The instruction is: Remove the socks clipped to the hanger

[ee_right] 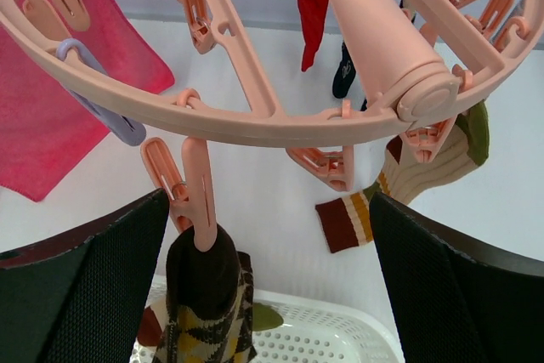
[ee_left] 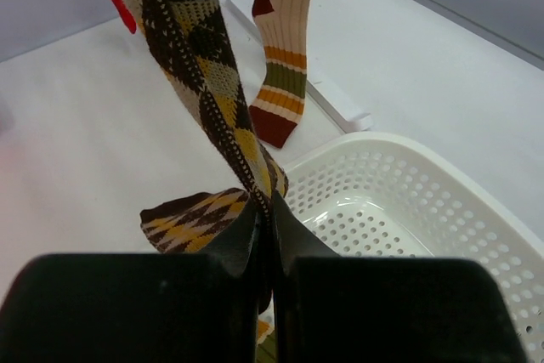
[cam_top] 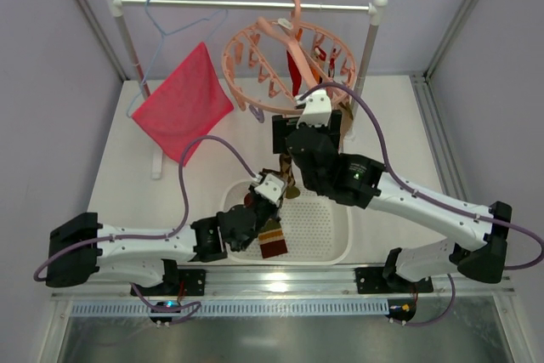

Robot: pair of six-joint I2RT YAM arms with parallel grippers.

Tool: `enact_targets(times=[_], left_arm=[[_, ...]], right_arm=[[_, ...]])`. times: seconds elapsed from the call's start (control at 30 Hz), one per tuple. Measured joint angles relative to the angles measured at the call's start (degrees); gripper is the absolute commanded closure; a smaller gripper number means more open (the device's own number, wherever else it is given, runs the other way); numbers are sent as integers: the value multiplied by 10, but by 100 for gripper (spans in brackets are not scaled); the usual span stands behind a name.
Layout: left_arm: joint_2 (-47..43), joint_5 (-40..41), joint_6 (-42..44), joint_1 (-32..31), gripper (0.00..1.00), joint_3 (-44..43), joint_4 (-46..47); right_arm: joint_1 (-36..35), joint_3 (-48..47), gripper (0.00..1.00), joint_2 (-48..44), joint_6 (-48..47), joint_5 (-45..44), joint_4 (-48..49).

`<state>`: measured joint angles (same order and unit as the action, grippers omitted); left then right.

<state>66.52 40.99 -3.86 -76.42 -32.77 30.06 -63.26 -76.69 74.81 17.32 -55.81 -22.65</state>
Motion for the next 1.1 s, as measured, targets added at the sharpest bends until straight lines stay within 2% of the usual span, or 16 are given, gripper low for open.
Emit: enact_targets(times=[0.87, 1.1], left_arm=[[10, 16, 11, -17, 100, -13, -12], [7, 19, 12, -25, 100, -13, -12]], right_arm=[[-16, -74, 1, 92, -4, -24, -17], [-16, -84, 10, 100, -7, -45, -26]])
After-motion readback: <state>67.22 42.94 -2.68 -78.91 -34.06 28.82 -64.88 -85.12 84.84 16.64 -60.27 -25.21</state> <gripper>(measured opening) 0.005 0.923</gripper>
